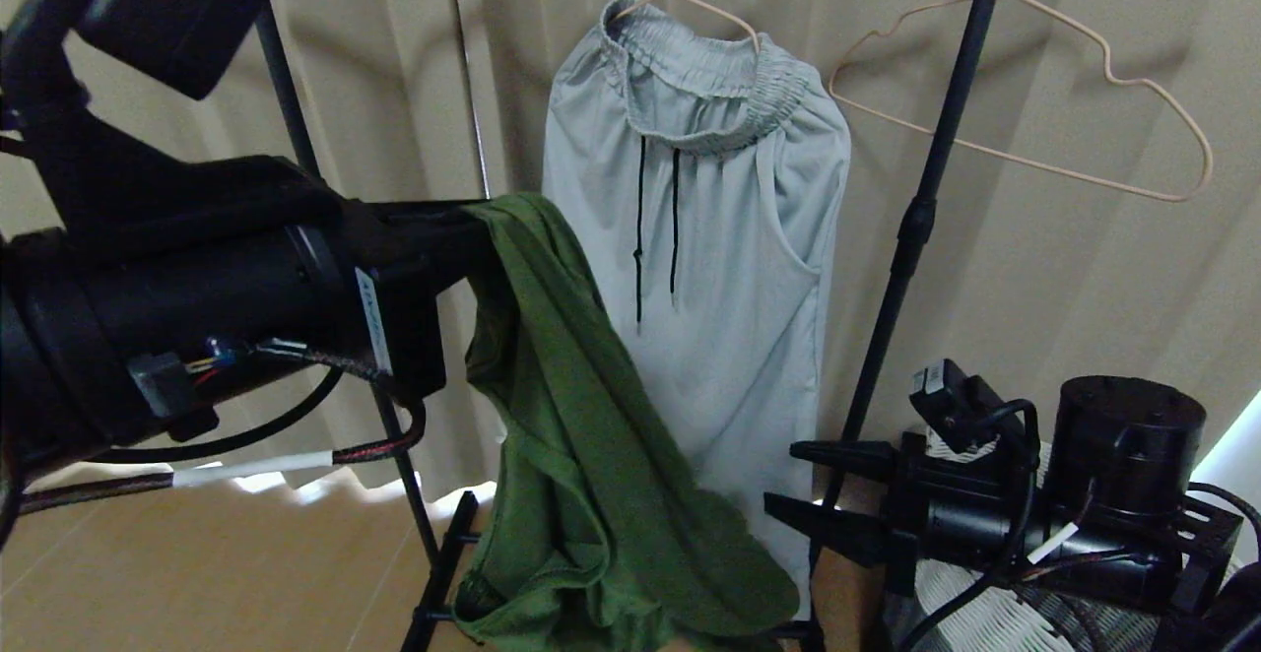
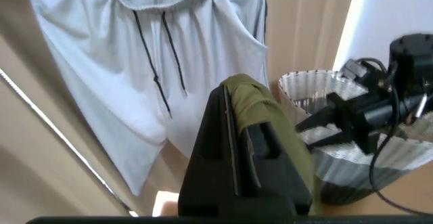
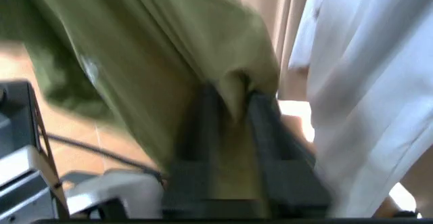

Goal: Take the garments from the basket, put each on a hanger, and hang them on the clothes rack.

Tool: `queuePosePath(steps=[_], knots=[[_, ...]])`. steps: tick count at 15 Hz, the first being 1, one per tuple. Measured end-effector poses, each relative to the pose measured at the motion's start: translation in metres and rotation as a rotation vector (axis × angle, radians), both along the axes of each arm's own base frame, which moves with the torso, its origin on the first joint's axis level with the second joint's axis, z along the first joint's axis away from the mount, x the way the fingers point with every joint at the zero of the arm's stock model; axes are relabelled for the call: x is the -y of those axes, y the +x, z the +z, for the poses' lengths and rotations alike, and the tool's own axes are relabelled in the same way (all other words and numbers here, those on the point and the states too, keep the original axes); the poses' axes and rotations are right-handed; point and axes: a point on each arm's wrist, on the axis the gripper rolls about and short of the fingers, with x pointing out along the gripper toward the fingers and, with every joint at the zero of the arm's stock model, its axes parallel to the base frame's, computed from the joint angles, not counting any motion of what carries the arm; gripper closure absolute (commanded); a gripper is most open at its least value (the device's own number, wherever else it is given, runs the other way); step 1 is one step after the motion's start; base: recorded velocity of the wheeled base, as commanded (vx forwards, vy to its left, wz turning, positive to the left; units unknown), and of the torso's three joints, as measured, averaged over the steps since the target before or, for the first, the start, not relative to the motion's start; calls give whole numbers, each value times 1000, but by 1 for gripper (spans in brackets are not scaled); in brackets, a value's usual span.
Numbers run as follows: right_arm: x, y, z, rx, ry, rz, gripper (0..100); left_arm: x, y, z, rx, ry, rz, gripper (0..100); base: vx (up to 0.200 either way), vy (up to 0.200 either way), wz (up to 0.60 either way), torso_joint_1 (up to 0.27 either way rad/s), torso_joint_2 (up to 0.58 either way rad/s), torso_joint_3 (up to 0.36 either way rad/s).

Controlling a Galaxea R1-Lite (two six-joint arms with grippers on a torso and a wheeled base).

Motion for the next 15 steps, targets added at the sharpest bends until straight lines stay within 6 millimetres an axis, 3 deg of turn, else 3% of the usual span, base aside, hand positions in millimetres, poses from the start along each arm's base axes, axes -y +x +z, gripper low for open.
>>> queuePosePath(steps=[3, 6, 10, 15], knots=[[1, -5, 0, 14, -11, 11, 0, -2, -3, -4, -34, -10, 1, 100, 0, 0, 0, 0, 0, 0], [1, -24, 7, 154, -30, 76, 0, 6, -2, -34, -164, 1, -11, 100, 0, 0, 0, 0, 0, 0], [-18, -40, 18, 244, 27, 207, 0, 24, 1, -52, -221, 50, -51, 100, 0, 0, 0, 0, 0, 0], [-37, -42, 31, 300, 73, 293, 0, 42, 2, -59, -238, 82, -92, 100, 0, 0, 0, 0, 0, 0]])
